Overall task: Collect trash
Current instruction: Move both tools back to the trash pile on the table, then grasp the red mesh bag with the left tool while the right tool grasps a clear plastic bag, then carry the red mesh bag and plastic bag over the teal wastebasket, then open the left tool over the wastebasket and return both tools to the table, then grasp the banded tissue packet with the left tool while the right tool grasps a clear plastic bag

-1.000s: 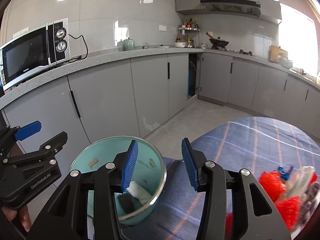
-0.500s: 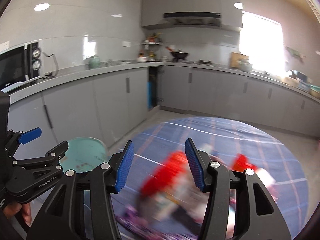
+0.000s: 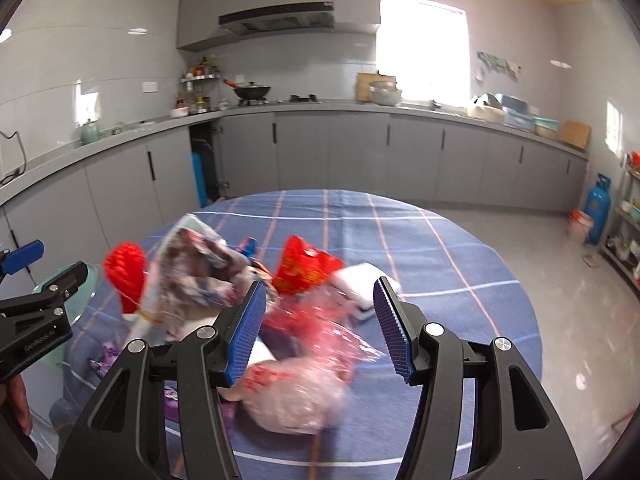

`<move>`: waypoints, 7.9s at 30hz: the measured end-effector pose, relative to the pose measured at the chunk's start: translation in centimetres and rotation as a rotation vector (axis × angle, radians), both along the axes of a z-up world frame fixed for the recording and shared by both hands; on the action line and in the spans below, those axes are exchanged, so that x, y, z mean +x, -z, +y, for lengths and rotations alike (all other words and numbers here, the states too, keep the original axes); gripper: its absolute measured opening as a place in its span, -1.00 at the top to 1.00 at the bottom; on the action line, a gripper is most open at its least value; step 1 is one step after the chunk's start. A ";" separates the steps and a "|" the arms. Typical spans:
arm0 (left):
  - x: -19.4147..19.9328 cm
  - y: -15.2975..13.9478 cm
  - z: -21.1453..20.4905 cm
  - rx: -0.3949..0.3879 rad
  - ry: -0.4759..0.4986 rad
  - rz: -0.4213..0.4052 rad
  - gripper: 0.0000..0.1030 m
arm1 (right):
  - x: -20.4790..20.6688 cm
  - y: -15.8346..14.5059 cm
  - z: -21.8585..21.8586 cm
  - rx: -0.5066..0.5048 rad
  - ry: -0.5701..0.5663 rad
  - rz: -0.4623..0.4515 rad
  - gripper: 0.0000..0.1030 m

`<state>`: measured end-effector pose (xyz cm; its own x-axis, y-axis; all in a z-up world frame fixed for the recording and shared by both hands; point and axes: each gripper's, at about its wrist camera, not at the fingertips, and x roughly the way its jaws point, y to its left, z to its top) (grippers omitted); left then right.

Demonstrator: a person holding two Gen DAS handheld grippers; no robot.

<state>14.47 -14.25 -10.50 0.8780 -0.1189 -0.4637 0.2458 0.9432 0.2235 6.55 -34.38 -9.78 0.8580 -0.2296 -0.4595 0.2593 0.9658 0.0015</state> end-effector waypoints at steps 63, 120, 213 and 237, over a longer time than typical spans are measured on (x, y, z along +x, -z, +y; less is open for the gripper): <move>-0.8 -0.8 1.5 -0.037 0.075 -0.026 0.76 | 1.7 0.9 -0.8 0.038 -0.021 0.028 0.84; 0.7 -4.7 9.6 0.025 -0.192 -0.103 0.76 | 3.9 -6.3 11.7 -0.064 -0.301 -0.196 0.86; 0.2 -0.1 8.4 0.133 -0.070 -0.010 -0.37 | 3.4 -2.2 11.3 -0.093 -0.317 -0.007 0.05; 0.8 4.6 -3.9 0.122 0.217 0.138 -0.39 | -0.2 3.2 0.7 -0.011 -0.053 0.120 -0.33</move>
